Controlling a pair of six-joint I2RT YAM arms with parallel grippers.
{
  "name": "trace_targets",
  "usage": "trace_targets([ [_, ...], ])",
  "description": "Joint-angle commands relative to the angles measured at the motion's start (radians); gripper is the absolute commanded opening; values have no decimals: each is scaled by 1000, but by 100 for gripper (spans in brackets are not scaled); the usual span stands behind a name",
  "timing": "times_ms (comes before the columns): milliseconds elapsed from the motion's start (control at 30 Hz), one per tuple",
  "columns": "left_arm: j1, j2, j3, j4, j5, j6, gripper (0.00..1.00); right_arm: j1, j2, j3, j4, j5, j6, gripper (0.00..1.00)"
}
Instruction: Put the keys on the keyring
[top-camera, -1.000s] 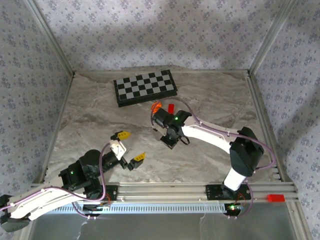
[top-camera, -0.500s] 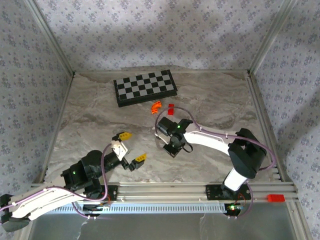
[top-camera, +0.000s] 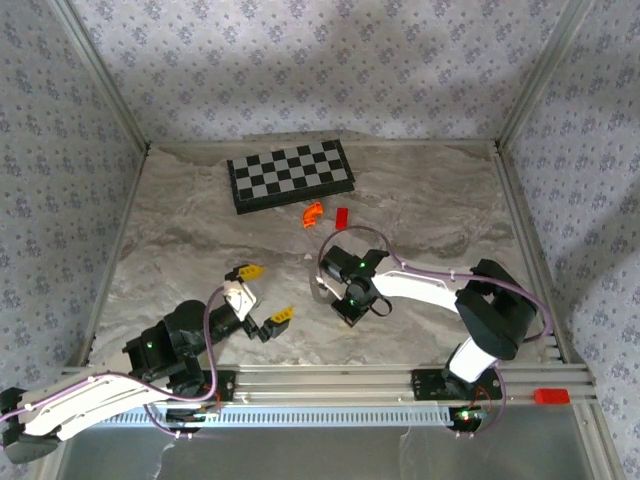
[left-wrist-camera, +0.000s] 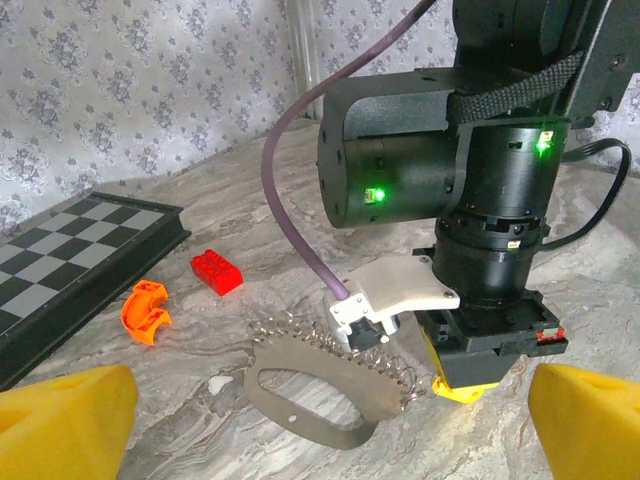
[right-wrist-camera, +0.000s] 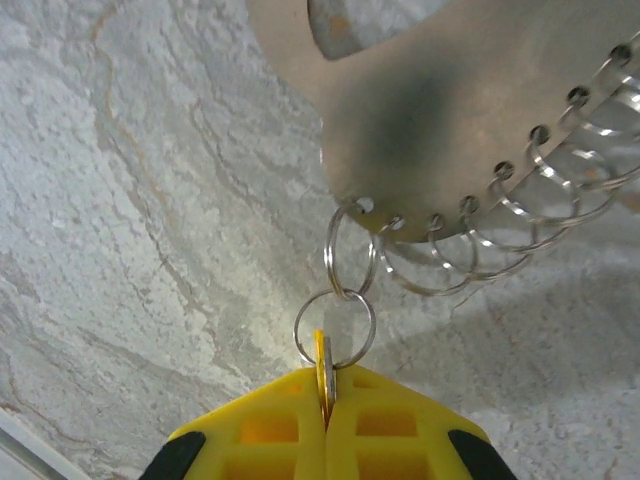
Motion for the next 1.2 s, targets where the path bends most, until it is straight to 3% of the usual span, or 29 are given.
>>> trace_targets([
  [0,-1,-2,4,22,-17,-20,99,8,-17,-26,2,-24,29,0],
  [333,-1,0,-1,31,-43,-24,99,11,-22,-65,22,-44,44,2],
  [700,-1,2,36,-13,-88,-30,99,16,-130,-54,17,-5,47,22],
  [833,-2,-5,67,-68,-140,-37,99,18,-209,-59,25,12,50,36],
  [1000,-1,-26,86,-102,-266,-62,99,23,-343,-70,72,64,29,41],
  [1167,0,-45,150,-257,-567,-147,99,30,-568,-148,199,204,9,46],
])
